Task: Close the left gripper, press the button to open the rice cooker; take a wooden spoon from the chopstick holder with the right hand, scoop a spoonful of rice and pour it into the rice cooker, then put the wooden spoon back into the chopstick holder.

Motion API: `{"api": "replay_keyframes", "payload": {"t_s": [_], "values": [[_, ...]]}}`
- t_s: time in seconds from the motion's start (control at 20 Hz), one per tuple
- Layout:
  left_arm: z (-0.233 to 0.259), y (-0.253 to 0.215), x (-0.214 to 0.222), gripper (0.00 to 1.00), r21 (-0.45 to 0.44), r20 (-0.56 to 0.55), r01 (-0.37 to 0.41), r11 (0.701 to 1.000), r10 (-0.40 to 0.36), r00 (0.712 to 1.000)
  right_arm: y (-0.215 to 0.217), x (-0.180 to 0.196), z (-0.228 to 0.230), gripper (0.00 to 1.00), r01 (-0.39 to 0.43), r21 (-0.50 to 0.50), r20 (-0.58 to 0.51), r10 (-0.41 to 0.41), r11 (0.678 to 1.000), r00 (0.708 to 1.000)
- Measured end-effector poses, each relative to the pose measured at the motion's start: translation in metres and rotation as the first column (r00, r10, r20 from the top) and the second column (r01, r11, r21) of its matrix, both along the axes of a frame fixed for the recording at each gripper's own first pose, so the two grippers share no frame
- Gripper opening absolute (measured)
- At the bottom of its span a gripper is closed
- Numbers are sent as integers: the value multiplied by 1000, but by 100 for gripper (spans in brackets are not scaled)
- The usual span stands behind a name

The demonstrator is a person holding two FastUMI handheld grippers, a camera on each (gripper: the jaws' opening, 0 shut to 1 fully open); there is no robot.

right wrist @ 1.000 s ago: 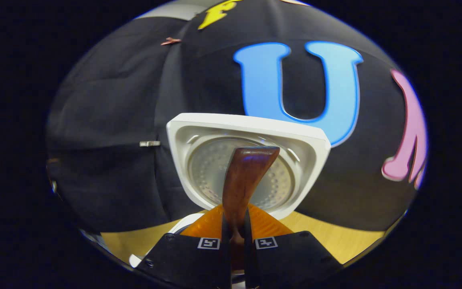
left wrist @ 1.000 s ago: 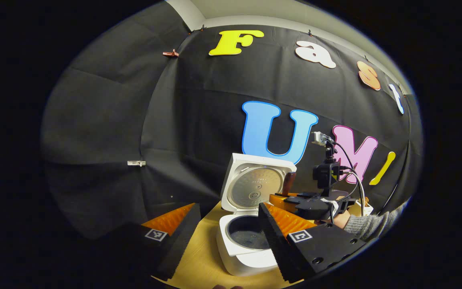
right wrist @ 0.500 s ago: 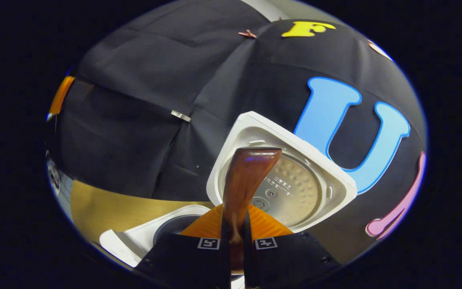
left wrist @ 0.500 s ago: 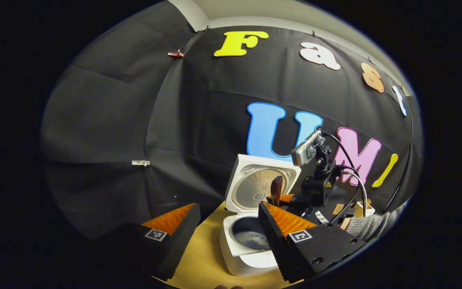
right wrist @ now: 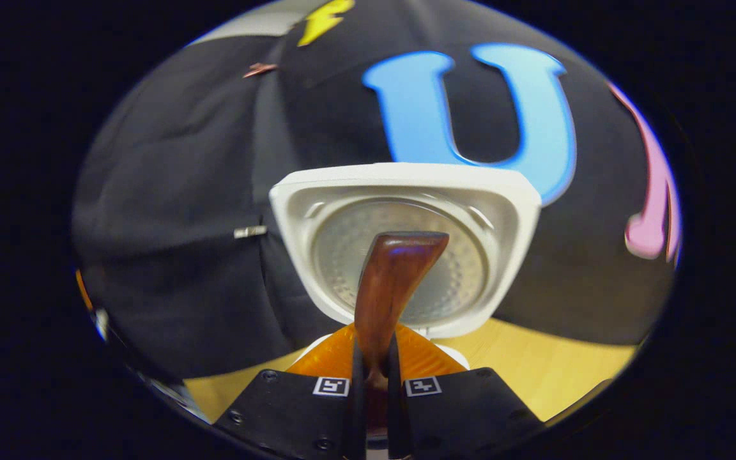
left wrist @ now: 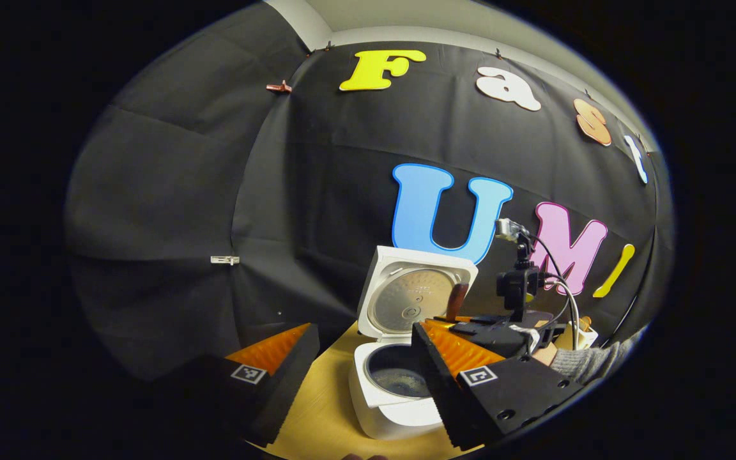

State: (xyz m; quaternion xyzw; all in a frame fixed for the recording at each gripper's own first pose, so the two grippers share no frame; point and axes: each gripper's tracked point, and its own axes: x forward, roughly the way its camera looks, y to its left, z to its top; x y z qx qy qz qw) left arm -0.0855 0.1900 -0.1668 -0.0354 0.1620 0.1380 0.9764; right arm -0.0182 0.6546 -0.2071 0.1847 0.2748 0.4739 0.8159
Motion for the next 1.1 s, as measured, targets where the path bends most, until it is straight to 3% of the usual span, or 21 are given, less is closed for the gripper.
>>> {"api": "replay_keyframes", "payload": {"t_s": [0.15,0.4,0.65,0.85,1.1], "values": [[2,-9,2,94,-2,5,14,1000,-14,1000,-24,15,-3,17,98,94,-211,-77,991,975],[5,-35,15,94,-12,11,65,998,-65,998,-80,35,6,17,232,164,-330,-168,959,929],[3,-73,41,94,-29,21,146,989,-146,989,-164,59,17,17,387,265,-422,-254,883,870],[0,-107,62,94,-46,26,210,977,-209,978,-258,80,11,17,502,229,-405,-387,834,828],[-3,-148,82,94,-53,24,273,961,-272,962,-374,81,-29,17,621,107,-356,-554,776,753]]}}
